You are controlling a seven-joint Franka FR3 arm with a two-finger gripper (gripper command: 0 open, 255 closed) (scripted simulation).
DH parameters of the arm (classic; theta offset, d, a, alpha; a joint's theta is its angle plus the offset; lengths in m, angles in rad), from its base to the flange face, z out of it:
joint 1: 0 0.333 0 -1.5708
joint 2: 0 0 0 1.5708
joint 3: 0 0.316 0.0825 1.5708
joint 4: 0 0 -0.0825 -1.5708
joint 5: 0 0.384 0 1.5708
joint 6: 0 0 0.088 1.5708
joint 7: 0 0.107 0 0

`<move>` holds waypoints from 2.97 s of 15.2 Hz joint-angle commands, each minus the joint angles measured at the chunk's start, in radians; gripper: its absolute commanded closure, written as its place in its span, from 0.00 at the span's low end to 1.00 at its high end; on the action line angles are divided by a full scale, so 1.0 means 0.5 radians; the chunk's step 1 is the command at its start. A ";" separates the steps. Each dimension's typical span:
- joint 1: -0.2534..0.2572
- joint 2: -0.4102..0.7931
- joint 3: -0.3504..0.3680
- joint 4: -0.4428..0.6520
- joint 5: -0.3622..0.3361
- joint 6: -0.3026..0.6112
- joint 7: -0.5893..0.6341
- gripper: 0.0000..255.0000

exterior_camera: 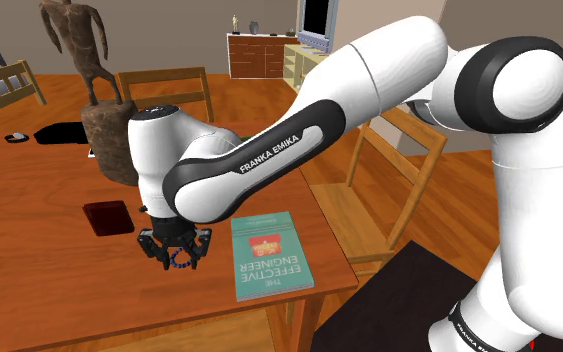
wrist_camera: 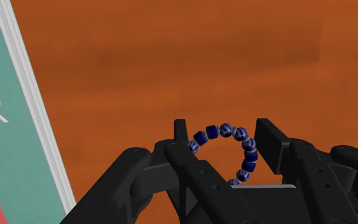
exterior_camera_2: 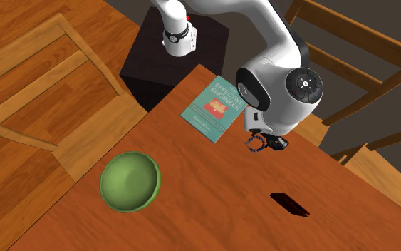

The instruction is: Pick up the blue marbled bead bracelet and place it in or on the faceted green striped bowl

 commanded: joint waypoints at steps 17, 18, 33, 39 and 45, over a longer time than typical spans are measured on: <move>-0.034 -0.161 0.077 0.239 0.129 -0.374 -0.072 1.00; -0.034 -0.168 0.080 0.258 0.135 -0.397 -0.075 1.00; -0.003 -0.207 0.106 0.595 0.173 -0.760 -0.098 1.00; -0.243 -0.300 0.059 0.500 0.258 -0.741 -0.375 1.00; -0.435 -0.315 -0.007 0.508 0.297 -0.761 -0.637 1.00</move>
